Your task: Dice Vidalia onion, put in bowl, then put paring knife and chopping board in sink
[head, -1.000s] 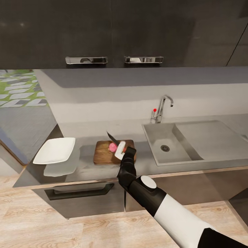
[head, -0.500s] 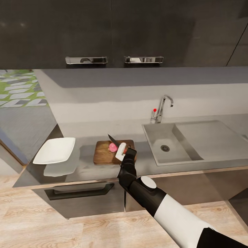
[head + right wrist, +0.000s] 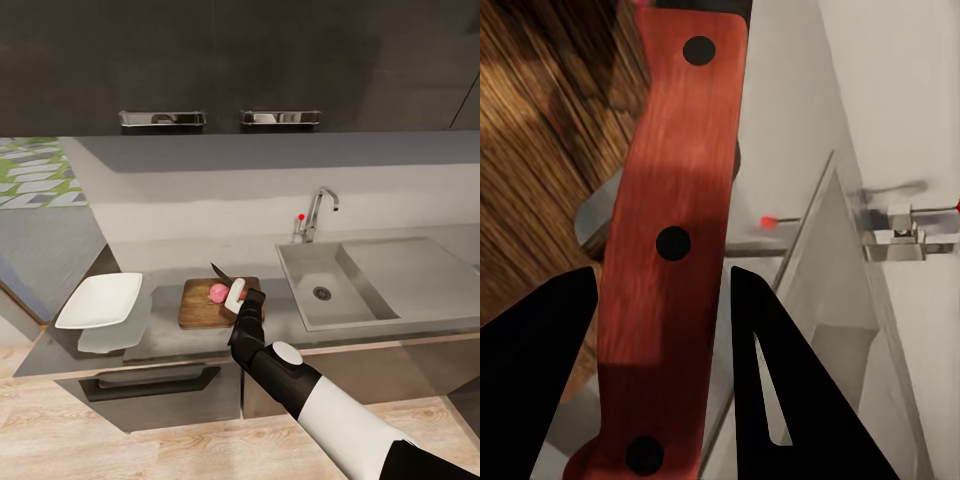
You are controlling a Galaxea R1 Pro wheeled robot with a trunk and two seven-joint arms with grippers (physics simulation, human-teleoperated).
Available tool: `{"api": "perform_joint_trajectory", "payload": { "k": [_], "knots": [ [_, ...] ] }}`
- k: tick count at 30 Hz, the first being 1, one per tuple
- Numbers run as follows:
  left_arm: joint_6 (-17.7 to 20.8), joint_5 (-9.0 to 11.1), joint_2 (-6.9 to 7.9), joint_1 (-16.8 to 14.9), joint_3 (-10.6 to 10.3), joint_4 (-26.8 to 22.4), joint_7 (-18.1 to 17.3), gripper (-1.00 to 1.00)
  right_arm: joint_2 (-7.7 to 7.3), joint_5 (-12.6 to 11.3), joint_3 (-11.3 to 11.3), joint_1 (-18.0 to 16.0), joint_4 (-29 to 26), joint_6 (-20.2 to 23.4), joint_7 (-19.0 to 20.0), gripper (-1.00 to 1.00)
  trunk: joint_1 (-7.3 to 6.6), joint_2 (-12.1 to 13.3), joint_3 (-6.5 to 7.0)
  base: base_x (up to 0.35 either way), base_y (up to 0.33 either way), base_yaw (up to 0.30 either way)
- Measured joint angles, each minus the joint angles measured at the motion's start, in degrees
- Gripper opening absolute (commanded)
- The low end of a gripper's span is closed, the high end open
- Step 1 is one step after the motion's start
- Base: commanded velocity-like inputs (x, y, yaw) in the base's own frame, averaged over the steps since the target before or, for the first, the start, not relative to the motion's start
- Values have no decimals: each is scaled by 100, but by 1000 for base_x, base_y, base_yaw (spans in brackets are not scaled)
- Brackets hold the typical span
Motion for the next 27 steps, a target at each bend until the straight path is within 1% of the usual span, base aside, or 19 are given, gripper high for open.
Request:
{"api": "perform_joint_trajectory", "payload": {
  "k": [15, 17, 18, 19, 27],
  "knots": [
    [0, 0, 0, 0, 0, 0, 0, 100, 0, -12, 16, 0, 171, -17, 16, -100, 0, 0, 0, 2, 0, 0],
    [0, 0, 2, 0, 0, 0, 0, 100, 0, -5, 16, 0, 229, -54, 16, -100, 0, 0, 0, 0, 4, 0],
    [-1, 0, 3, 0, 0, 0, -1, 100, 0, 84, 13, 8, 479, -315, 13, -100, 0, 0, 0, 0, 0, 0],
    [-1, 0, 4, 0, 0, 5, 0, 100, 0, -5, 15, 13, 494, -325, 16, -100, 0, 0, 0, 0, 0, 0],
    [0, 0, 1, 0, 0, 7, 0, 100, 0, -2, 15, 16, 494, -330, 16, -100, 0, 0, 0, 0, 0, 0]
  ]
}}
